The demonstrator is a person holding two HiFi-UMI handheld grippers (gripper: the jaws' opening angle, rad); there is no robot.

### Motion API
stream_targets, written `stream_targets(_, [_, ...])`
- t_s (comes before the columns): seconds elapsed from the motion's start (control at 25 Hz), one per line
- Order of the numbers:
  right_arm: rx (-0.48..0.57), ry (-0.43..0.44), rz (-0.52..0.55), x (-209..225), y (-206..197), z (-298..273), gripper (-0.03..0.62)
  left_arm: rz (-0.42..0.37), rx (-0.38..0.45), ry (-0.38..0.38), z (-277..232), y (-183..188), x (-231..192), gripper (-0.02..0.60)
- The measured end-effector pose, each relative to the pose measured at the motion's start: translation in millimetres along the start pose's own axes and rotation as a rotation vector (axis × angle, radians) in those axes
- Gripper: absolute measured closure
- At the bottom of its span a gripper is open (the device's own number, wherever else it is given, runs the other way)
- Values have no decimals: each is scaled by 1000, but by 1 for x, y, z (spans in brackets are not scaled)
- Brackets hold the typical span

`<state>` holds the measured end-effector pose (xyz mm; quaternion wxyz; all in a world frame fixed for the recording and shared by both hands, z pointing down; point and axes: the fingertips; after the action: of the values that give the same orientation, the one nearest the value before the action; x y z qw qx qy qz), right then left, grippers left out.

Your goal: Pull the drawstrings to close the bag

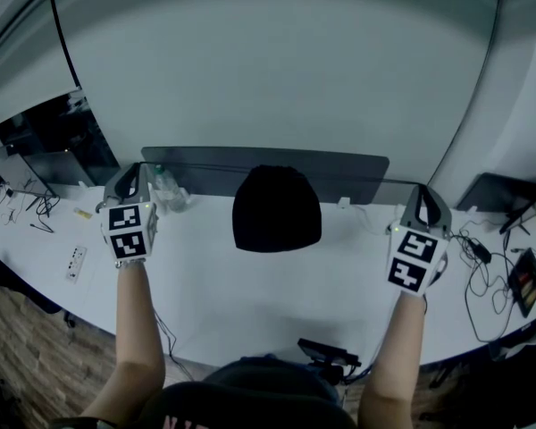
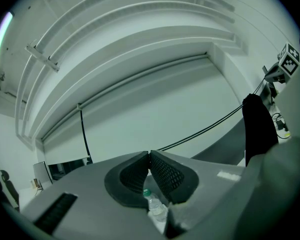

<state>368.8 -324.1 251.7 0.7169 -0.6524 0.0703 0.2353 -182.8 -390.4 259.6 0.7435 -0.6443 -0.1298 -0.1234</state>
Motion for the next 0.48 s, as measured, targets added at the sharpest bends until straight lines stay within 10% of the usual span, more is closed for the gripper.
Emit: stream_targets(0.48, [-5, -12, -88, -2, 3, -7, 589, 41, 1, 18, -6, -3, 4, 568])
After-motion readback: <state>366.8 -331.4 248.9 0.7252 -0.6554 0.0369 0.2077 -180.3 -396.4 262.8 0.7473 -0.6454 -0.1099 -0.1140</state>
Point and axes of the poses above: the fingertips, and each gripper's own axes: z backward along the fingers, x to its right, y out of its top, and after that the axes turned 7 degrees about x, right-handed
